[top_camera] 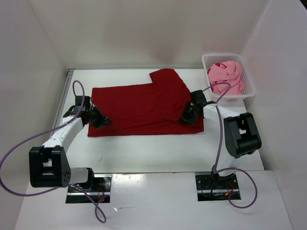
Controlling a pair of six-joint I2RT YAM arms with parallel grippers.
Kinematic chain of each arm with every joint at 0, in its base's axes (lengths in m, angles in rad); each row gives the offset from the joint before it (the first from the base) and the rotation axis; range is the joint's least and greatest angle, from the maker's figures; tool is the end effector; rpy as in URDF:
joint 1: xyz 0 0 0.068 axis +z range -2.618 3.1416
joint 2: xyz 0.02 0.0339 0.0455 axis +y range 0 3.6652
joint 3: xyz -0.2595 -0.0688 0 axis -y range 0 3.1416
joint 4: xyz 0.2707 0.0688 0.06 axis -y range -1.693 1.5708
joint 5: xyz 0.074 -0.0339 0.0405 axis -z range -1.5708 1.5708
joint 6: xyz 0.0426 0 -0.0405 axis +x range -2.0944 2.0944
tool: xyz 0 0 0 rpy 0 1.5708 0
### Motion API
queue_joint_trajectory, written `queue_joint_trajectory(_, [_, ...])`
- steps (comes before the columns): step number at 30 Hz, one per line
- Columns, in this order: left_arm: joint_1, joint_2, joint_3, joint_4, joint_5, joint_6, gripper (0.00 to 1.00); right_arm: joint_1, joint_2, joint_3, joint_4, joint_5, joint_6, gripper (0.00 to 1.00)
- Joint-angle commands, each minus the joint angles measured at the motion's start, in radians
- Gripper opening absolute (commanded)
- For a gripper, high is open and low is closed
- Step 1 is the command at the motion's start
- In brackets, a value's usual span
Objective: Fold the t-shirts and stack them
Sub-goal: Fold the flattened tshirt in 1/3 of the way
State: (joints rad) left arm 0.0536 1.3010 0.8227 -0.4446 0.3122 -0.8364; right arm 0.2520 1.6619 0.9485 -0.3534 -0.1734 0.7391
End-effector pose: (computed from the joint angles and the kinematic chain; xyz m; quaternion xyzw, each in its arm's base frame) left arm 0.2882 0.0024 0.2010 -0.3584 0.8666 -0.2562 0.2344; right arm 0.3309 0.0928 0.1386 0.2117 0.9415 0.1919 0.1786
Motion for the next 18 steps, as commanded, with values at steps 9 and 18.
queue_joint_trajectory(9, [-0.066, 0.06, -0.014, 0.067, -0.032, -0.052, 0.12, 0.007, 0.059, 0.058, 0.082, -0.029, -0.003, 0.21])
queue_joint_trajectory(18, [-0.066, 0.069, -0.023, 0.067, -0.032, -0.052, 0.12, 0.041, 0.162, 0.284, 0.002, -0.043, -0.003, 0.06])
